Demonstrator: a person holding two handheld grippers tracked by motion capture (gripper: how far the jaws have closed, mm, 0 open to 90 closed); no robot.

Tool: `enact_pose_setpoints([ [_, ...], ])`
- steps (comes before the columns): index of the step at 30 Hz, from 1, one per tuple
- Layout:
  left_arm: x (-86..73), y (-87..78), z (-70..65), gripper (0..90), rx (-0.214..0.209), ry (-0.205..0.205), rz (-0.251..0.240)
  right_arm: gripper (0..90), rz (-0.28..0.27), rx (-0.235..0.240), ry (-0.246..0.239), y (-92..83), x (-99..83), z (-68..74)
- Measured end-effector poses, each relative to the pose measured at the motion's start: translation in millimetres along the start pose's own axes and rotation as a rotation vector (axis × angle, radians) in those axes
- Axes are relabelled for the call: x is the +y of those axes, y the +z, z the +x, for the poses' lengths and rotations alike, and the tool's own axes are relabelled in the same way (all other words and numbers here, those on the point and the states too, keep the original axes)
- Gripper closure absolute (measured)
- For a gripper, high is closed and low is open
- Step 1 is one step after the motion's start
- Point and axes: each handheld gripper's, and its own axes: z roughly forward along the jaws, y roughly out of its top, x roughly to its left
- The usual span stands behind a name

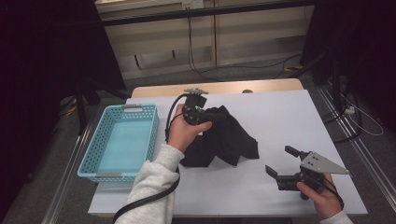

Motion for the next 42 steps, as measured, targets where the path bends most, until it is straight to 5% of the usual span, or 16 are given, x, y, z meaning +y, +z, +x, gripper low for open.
enact_pose_setpoints([
  [10,-44.6,-11.8,22.5,81.2,0.062,-0.027,0.031,1.6,0.014,-0.013,0.009,7.4,0.4,-2.2],
  [27,-79.1,-12.4,26.2,73.9,0.178,0.012,0.1,1.7,0.063,-0.069,-0.022,25.4,3.2,-9.2],
  [31,-81.0,-12.3,25.9,59.1,0.233,0.027,0.125,1.6,0.072,-0.074,-0.031,34.4,5.0,-10.9],
  [33,-82.8,-11.9,27.2,54.7,0.212,0.016,0.123,1.6,0.077,-0.079,-0.035,39.7,5.6,-12.1],
  [37,-83.2,-11.4,30.1,30.5,0.206,0.043,0.097,1.8,0.095,-0.099,-0.026,49.7,6.8,-16.7],
  [42,-82.4,-13.8,31.7,19.8,0.21,0.062,0.1,2.2,0.133,-0.112,0.004,60.8,6.3,-21.8],
])
